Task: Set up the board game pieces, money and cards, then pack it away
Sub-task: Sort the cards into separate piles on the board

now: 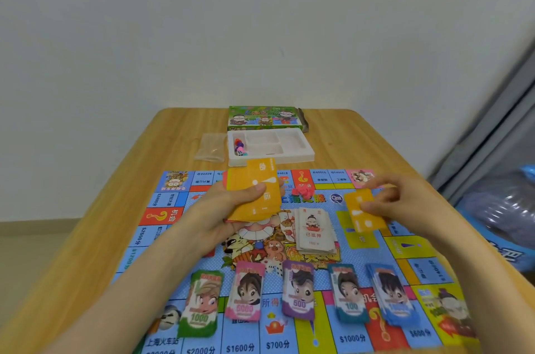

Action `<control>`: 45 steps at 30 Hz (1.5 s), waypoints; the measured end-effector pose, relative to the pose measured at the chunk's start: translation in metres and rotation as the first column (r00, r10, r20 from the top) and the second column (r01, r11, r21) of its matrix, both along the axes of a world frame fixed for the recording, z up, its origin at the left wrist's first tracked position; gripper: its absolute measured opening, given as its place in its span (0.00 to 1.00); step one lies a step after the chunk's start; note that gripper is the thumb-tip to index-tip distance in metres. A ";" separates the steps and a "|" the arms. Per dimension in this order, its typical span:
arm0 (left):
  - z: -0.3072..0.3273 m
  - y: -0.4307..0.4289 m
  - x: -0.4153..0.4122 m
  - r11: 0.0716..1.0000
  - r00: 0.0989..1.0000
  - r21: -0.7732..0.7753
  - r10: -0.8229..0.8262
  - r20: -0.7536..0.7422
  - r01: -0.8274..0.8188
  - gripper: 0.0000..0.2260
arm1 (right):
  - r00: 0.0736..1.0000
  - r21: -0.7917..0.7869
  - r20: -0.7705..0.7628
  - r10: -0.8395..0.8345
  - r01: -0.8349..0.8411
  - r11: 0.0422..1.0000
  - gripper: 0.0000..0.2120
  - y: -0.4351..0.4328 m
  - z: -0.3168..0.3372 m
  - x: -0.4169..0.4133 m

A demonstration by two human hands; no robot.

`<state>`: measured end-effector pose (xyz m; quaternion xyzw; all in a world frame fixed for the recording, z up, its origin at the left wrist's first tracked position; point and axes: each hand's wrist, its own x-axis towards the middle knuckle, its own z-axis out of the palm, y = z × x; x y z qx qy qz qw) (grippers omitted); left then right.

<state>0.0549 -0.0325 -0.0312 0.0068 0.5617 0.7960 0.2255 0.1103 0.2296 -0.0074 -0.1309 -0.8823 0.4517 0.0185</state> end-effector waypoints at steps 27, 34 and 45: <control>-0.003 0.001 0.003 0.996 0.997 -0.073 -0.047 0.054 0.051 0.28 | 0.999 0.326 0.012 0.046 -0.047 0.944 0.13 -0.008 -0.033 -0.018; -0.003 0.001 0.001 0.997 0.997 -0.068 -0.042 0.063 0.046 0.28 | 1.000 0.323 0.014 0.024 -0.028 0.946 0.14 -0.012 -0.034 -0.016; 0.002 0.007 0.009 0.997 0.998 -0.057 -0.044 0.054 0.048 0.24 | 0.961 0.600 -0.106 0.254 -0.142 0.788 0.17 -0.016 -0.021 -0.015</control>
